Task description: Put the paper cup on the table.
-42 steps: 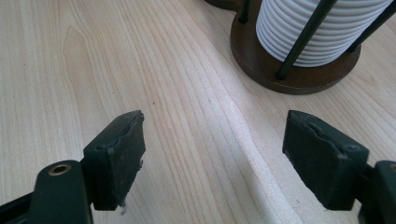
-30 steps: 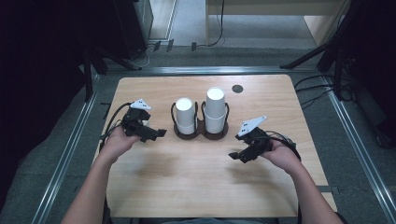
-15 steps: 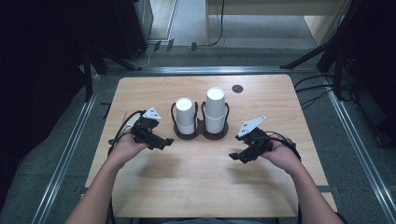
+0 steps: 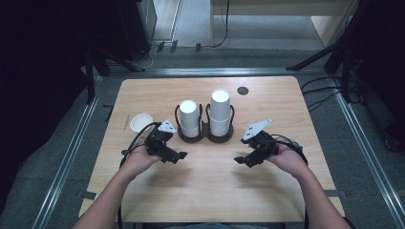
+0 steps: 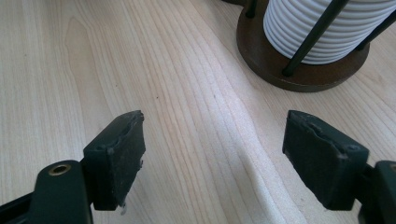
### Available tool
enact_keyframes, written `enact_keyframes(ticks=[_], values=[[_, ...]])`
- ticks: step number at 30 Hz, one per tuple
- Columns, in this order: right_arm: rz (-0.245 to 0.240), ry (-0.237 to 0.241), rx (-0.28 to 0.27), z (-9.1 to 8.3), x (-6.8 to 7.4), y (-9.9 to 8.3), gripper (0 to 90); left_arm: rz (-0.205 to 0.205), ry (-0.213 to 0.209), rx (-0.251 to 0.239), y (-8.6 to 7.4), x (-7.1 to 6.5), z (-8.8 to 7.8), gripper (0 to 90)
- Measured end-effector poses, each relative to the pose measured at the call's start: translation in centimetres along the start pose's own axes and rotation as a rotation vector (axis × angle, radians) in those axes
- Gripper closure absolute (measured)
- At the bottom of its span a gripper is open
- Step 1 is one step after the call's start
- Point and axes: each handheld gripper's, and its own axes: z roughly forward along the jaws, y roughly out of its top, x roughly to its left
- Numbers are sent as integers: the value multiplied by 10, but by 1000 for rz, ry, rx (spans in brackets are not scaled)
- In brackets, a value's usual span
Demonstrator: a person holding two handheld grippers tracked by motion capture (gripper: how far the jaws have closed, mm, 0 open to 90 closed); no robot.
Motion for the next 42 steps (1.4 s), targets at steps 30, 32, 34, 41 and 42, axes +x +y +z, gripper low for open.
enact_keyframes(ticks=[30, 32, 34, 41, 42], values=[[-44, 11, 29, 10, 9, 5, 209, 78, -24, -63, 22, -38, 26, 21], [-50, 10, 32, 10, 10, 6, 209, 85, -23, -58, 22, -40, 28, 21], [-49, 12, 32, 11, 11, 6, 209, 90, -26, -58, 23, -41, 30, 21], [-69, 16, 26, 12, 14, 8, 209, 96, -26, -59, 25, -42, 32, 21], [-69, 16, 26, 12, 14, 8, 209, 96, -26, -59, 25, -42, 32, 22]])
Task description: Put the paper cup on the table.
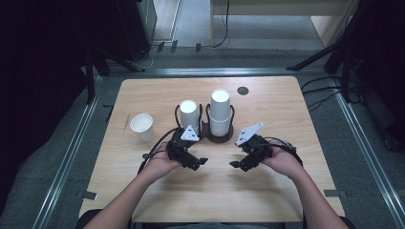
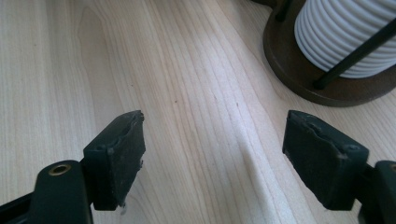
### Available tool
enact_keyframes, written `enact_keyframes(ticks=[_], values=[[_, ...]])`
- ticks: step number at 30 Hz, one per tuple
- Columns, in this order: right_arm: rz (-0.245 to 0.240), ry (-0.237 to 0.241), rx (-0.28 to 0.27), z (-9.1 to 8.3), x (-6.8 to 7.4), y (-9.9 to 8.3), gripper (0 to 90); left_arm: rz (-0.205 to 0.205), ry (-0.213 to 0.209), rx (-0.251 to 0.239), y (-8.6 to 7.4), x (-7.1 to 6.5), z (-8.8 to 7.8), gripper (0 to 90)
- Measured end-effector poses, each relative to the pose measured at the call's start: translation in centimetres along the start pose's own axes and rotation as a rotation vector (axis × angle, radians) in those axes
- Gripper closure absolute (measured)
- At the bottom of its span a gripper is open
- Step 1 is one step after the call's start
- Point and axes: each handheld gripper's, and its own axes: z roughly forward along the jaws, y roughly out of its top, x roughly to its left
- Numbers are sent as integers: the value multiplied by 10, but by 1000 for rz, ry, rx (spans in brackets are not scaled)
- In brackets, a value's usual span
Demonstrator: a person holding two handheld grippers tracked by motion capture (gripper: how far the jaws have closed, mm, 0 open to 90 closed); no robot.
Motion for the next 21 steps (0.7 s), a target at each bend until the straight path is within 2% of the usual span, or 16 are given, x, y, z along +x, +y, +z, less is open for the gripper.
enact_keyframes(ticks=[21], values=[[-8, 4, 6, 0, 2, 1, 209, 7, -8, 22, -2, 0, 1, 21]])
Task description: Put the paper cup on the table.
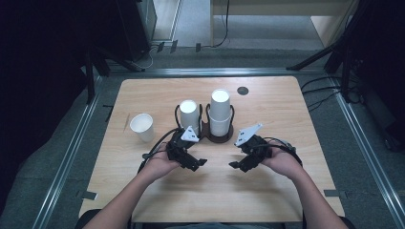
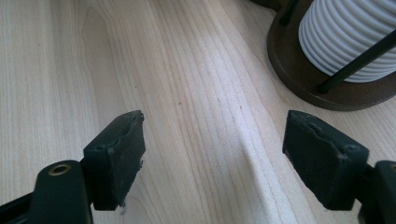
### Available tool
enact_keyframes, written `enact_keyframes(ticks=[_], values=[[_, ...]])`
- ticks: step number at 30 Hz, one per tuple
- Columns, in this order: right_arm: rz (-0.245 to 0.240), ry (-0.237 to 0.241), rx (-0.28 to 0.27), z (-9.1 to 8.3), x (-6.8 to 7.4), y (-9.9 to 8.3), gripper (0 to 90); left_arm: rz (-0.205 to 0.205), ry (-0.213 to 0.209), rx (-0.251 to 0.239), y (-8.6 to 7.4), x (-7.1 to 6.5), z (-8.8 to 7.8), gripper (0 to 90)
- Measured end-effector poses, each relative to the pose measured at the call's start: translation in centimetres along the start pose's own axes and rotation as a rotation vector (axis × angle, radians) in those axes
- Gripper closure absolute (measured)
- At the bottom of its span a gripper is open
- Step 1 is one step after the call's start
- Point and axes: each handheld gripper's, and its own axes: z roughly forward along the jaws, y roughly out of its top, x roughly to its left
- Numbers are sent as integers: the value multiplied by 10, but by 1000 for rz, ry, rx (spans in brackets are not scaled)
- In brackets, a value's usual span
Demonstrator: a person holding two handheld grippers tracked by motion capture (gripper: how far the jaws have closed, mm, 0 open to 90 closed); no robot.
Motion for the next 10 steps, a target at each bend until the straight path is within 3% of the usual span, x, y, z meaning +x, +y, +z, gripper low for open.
enact_keyframes(ticks=[10], values=[[-3, 0, 2, 0, -1, 0, 209, 6, -3, 22, -2, 1, 3, 22]])
